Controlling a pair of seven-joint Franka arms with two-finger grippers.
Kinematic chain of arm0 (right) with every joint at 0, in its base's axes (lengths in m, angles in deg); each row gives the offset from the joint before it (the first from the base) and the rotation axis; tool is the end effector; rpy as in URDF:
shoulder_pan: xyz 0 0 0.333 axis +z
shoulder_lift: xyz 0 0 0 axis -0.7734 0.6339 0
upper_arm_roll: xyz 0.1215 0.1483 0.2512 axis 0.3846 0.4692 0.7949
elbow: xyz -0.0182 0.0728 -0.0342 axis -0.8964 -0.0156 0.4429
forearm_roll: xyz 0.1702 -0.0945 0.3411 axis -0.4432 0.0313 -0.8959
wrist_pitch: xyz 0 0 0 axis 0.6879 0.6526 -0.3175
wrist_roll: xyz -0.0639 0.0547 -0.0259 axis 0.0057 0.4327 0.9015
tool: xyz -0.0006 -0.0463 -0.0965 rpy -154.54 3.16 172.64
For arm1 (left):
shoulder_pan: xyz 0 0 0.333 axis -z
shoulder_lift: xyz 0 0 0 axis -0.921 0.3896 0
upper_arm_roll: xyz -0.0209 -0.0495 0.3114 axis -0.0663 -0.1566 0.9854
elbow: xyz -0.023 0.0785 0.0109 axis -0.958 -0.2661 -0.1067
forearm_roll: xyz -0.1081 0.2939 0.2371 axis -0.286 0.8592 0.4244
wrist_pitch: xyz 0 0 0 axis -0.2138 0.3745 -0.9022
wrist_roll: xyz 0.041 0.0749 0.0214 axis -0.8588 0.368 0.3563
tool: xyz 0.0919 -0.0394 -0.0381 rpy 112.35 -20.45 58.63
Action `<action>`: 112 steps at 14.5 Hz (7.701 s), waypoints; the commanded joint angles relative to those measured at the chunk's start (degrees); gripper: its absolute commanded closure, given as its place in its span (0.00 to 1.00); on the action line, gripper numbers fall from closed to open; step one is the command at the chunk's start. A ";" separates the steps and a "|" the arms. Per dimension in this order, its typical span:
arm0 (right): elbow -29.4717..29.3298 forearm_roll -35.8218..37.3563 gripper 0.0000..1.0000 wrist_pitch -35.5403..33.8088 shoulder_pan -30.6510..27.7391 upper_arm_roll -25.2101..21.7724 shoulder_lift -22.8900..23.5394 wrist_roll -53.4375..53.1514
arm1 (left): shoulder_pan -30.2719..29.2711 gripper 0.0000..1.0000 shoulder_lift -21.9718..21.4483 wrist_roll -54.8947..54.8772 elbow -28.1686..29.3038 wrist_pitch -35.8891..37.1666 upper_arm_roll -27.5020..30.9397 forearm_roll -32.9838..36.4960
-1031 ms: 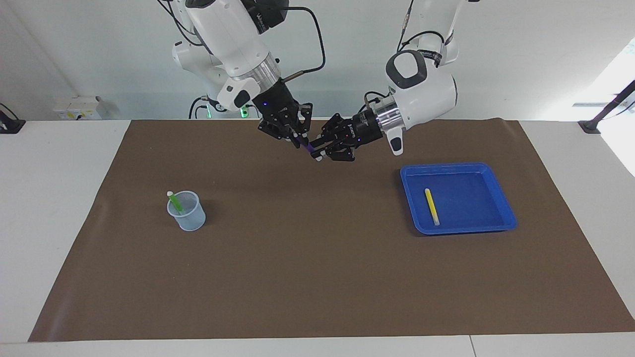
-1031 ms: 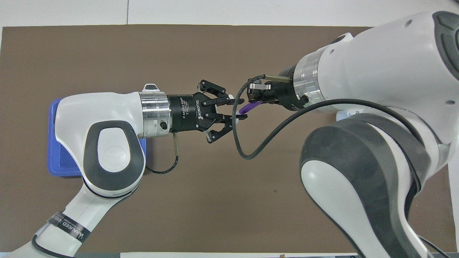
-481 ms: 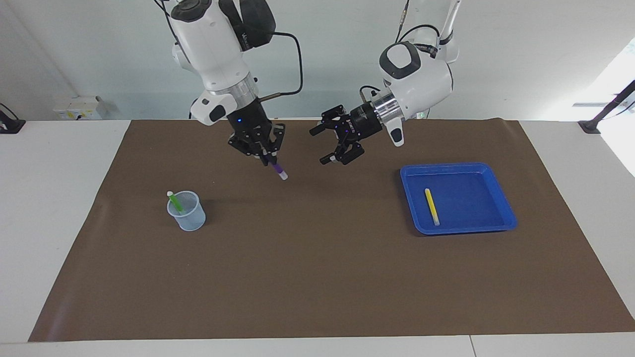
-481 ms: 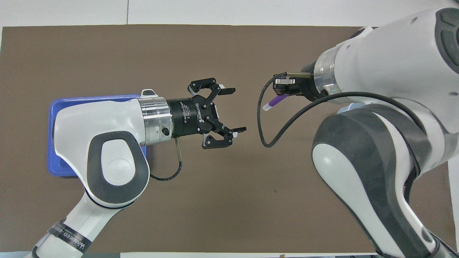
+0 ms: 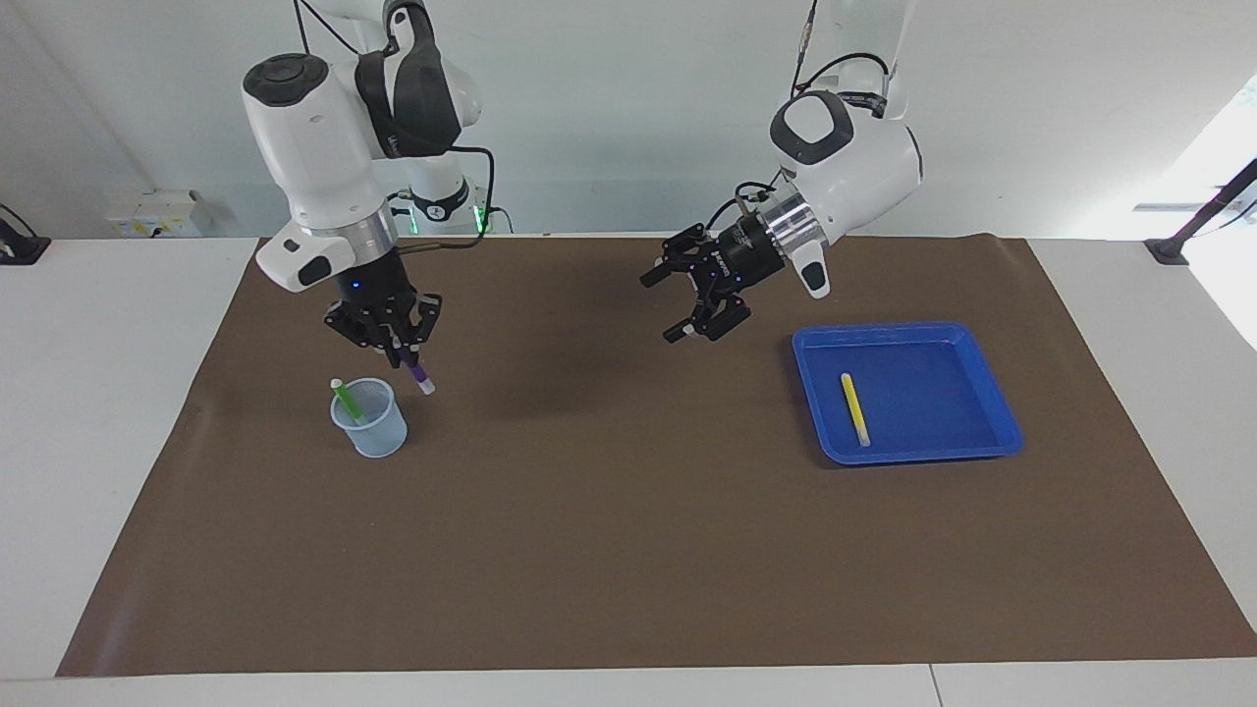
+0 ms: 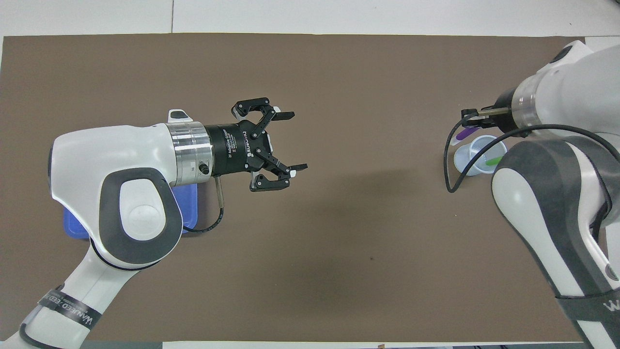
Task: Transfer and insert pens with both arms
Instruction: 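Insert the purple pen into the white cup with the right gripper, then grasp the yellow pen in the tray with the left gripper, then lift the yellow pen with the left gripper while the right gripper approaches, then grasp the yellow pen with the right gripper and open the left gripper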
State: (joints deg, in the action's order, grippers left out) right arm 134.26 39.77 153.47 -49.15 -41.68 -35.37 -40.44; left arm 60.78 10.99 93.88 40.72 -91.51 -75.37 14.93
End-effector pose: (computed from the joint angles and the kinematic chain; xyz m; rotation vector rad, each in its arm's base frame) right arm 0.5859 0.0686 0.5259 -3.1077 -0.0459 -0.2651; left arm 0.5115 -0.3066 0.5055 1.5135 1.7044 -0.7422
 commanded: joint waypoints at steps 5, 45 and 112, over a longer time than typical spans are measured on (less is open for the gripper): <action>13.38 1.16 1.00 8.88 -5.99 0.68 -5.94 5.15 | -6.62 0.00 -1.46 -3.30 3.35 10.94 0.20 18.15; 24.11 1.24 0.50 19.86 -8.81 0.77 -4.01 9.80 | -20.07 0.46 17.61 -75.65 5.99 7.45 0.29 74.26; -13.78 -18.27 0.33 -5.10 15.54 0.94 3.99 -20.34 | -5.75 1.00 3.64 -5.43 1.33 0.07 -9.73 -22.68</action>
State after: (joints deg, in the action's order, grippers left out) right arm 120.23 20.28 147.70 -33.61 -40.72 -31.19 -61.71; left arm 54.61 16.90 87.81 40.48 -90.64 -85.66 -5.92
